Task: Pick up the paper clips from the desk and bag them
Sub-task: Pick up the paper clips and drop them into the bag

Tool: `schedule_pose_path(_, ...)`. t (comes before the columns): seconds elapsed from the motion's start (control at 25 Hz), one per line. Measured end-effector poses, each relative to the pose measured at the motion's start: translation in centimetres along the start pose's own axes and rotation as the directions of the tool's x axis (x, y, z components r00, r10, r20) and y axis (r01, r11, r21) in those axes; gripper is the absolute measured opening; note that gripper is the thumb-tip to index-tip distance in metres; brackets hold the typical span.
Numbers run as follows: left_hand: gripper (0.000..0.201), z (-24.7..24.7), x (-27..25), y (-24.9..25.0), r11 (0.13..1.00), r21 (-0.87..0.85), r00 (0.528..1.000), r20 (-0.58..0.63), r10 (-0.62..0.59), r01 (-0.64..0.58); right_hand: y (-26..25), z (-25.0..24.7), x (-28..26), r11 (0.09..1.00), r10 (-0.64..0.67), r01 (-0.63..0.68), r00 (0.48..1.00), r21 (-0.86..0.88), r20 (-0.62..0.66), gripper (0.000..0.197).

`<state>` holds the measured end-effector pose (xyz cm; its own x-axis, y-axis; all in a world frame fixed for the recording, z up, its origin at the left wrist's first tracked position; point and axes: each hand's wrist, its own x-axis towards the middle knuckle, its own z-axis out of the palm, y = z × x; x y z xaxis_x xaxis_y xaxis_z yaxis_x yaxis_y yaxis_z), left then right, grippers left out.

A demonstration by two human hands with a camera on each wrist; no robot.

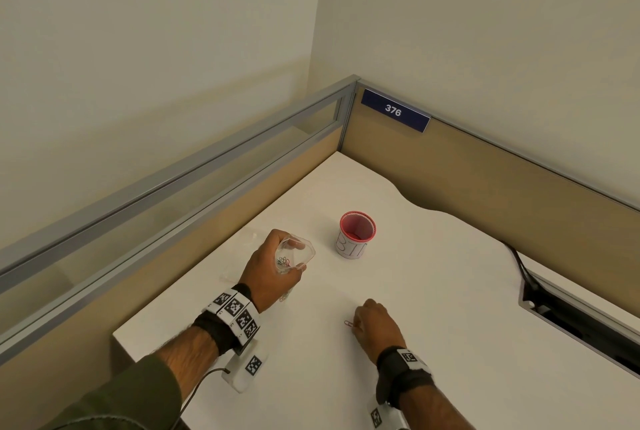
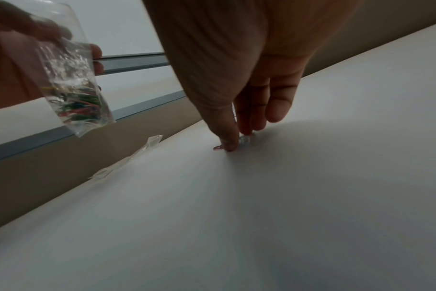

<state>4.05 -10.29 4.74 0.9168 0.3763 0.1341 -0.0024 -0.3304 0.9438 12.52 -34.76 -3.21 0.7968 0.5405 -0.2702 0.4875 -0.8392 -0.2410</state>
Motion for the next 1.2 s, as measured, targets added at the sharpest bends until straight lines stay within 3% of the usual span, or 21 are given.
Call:
schedule_pose_path(0.32, 0.042, -0.5, 0.1, 0.2, 1.000, 0.018, 1.000, -0.003, 0.000, 0.000, -1.1, 0.0, 1.2, 0.999, -0.016, 0.015, 0.999, 0.037, 0.028, 0.007)
schedule_pose_path(0.56, 0.042, -0.7, 0.3, 0.3, 1.000, 0.031, 1.000, -0.003, -0.005, 0.005, -1.7, 0.0, 1.5, 0.995, 0.098, -0.097, 0.995, -0.027, 0.028, 0.020)
schedule_pose_path(0.76, 0.042, -0.5, 0.3, 0.5, 1.000, 0.027, 1.000, 0.000, -0.009, 0.009, -2.3, -1.1, 1.8, 0.987, 0.156, -0.159, 0.981, 0.021, 0.117, 0.004)
schedule_pose_path(0.88, 0.042, -0.6, 0.4, 0.5, 1.000, 0.030, 1.000, -0.002, -0.003, 0.003, -2.3, -1.2, 1.5, 0.985, 0.155, -0.164, 0.976, 0.049, 0.153, 0.009)
schedule_pose_path(1.08, 0.041, -0.6, 0.3, 0.5, 1.000, 0.025, 1.000, -0.003, 0.003, -0.003, -1.9, -1.5, -0.2, 0.987, 0.108, -0.121, 0.986, 0.104, 0.124, 0.010)
schedule_pose_path(1.2, 0.041, -0.4, 0.3, 0.4, 1.000, 0.013, 1.000, 0.005, 0.015, -0.015, -3.2, -5.0, -0.6, 0.959, 0.075, -0.053, 0.995, 0.278, -0.068, 0.007)
